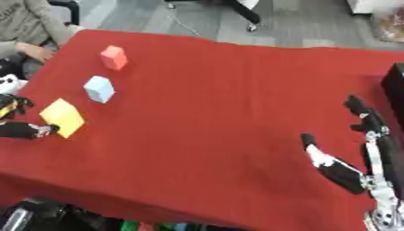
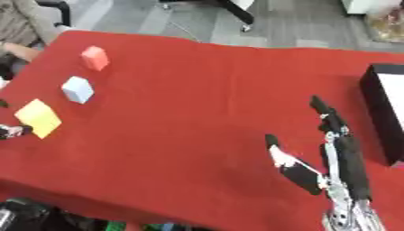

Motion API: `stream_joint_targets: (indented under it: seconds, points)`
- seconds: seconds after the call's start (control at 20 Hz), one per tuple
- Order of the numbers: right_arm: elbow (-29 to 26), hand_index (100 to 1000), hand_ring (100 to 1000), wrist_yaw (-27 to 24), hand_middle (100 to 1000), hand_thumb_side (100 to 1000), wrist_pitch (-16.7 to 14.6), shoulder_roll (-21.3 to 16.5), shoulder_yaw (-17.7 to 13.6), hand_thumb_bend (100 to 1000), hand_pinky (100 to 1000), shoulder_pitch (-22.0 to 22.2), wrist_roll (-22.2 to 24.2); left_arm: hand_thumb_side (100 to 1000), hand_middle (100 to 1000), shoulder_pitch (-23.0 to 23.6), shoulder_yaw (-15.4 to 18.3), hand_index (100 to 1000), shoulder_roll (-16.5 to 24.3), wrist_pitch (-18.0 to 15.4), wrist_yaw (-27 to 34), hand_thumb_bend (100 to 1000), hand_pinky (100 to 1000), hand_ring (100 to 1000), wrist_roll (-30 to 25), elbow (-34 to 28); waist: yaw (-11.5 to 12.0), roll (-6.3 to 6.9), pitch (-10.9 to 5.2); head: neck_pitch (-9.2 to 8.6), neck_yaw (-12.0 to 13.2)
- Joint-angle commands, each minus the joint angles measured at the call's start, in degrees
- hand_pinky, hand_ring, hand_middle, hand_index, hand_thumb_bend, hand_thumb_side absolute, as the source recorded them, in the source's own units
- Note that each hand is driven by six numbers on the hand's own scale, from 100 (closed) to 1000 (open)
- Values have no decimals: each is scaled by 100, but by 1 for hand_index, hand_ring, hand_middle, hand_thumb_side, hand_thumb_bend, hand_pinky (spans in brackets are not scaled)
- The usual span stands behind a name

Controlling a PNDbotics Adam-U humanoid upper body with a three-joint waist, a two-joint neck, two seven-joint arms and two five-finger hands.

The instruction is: Pick up the objects with one hand, pass them to the other hand, and then place them into the box on the other side of the table.

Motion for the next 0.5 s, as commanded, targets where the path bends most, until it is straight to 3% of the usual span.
stream_joint_targets:
  seconds: [0.05,0.3,0.5]
  points:
    - [-58,990,876,-5,839,495,-11,-25,-12,439,716,-65,-21,763,717,-130,-16,897,40,64,136,513,769,702,319,50,-15,0,-61,-16,-6]
    - [-47,989,873,-24,837,496,6,2,-17,436,712,-67,-81,751,716,-214,-144,889,-140,57,192,492,769,702,369,167,-47,-19,-41,-16,4]
    - [-22,990,873,-32,838,498,-6,12,-9,432,711,-76,-108,686,701,-208,-142,875,-243,68,187,440,763,689,319,216,-57,-13,-30,-16,7]
